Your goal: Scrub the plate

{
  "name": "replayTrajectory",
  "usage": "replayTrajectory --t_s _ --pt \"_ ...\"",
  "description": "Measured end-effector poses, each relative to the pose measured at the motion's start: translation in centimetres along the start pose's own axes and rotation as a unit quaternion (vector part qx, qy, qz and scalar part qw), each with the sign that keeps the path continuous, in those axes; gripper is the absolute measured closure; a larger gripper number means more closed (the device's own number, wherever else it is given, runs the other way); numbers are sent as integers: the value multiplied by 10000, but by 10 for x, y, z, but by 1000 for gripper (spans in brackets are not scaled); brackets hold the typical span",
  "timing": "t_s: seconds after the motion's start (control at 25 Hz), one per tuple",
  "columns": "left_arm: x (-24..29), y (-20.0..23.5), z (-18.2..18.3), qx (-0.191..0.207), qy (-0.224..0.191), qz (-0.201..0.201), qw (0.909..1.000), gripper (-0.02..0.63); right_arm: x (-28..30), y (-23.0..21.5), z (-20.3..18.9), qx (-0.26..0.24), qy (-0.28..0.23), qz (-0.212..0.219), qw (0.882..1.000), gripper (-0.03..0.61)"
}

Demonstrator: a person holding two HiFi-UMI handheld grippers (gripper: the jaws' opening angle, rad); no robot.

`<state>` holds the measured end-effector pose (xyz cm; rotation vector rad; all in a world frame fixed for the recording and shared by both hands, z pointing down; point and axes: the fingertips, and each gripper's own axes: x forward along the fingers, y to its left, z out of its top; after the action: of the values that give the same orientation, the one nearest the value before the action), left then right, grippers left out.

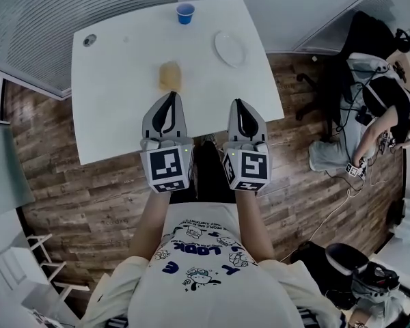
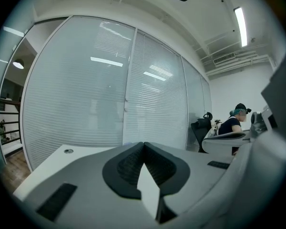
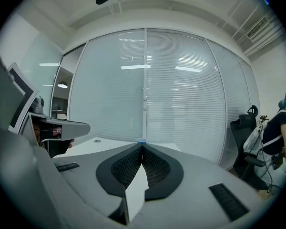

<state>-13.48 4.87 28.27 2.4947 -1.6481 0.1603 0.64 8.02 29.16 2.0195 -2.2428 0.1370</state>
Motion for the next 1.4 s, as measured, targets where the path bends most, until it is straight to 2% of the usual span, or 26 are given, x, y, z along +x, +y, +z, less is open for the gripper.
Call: replayTrajectory --t_s 0.48,1.4 --pt "64 -17 5 68 107 25 9999 584 54 -48 3 40 61 62 10000 585" --pt "179 -37 19 -29 248 459 9986 584 158 -132 10 169 174 437 9988 584"
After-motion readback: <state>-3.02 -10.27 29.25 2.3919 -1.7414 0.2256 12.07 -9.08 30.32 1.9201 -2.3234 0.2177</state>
